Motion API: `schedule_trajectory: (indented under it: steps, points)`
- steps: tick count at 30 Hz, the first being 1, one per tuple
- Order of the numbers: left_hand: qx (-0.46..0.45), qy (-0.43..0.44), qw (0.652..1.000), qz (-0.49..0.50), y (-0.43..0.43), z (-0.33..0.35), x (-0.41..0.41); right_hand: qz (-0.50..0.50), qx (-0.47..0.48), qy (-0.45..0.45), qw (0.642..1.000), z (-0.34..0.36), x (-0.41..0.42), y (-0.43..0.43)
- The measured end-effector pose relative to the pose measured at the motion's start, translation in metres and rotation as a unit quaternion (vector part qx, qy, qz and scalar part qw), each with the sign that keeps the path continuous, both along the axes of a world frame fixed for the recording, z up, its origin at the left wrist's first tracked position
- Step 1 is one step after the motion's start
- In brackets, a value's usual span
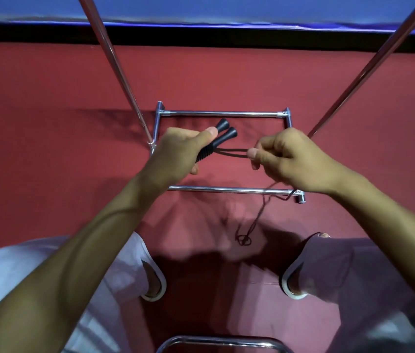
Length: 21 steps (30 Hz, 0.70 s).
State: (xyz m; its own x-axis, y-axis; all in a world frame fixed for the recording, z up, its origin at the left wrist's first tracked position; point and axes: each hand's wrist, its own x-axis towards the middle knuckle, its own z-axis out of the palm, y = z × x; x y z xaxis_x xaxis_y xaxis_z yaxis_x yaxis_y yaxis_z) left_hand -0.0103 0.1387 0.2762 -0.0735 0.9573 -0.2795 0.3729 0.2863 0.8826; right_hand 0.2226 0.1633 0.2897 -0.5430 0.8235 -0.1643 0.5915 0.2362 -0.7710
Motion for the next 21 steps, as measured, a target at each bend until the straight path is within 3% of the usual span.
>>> schedule_trajectory:
  steps: [2,5,9,11,16,19,21]
  points:
    - [0.008,0.019,1.000,-0.021,0.000,-0.003,-0.001,-0.020,-0.019,0.011,1.000,-0.001,0.000,0.001]
    - [0.026,0.085,0.990,-0.105,-0.002,-0.009,0.001,-0.082,-0.144,0.088,0.982,-0.006,-0.002,0.008]
    - [0.002,0.171,0.967,-0.189,-0.005,-0.013,0.011,-0.188,-0.366,0.157,0.898,-0.012,-0.002,0.012]
    - [0.000,0.211,0.956,-0.202,-0.006,-0.014,0.012,-0.208,-0.429,0.160,0.864,-0.013,-0.003,0.012]
    - [-0.016,0.324,0.910,-0.256,-0.012,-0.010,0.019,-0.217,-0.476,0.165,0.836,-0.015,-0.015,0.007]
    - [-0.007,0.373,0.892,-0.256,-0.012,-0.009,0.025,-0.187,-0.447,0.164,0.859,-0.013,-0.027,0.002]
    - [-0.005,0.370,0.898,-0.239,-0.010,-0.007,0.023,-0.162,-0.418,0.180,0.876,-0.011,-0.032,0.001]
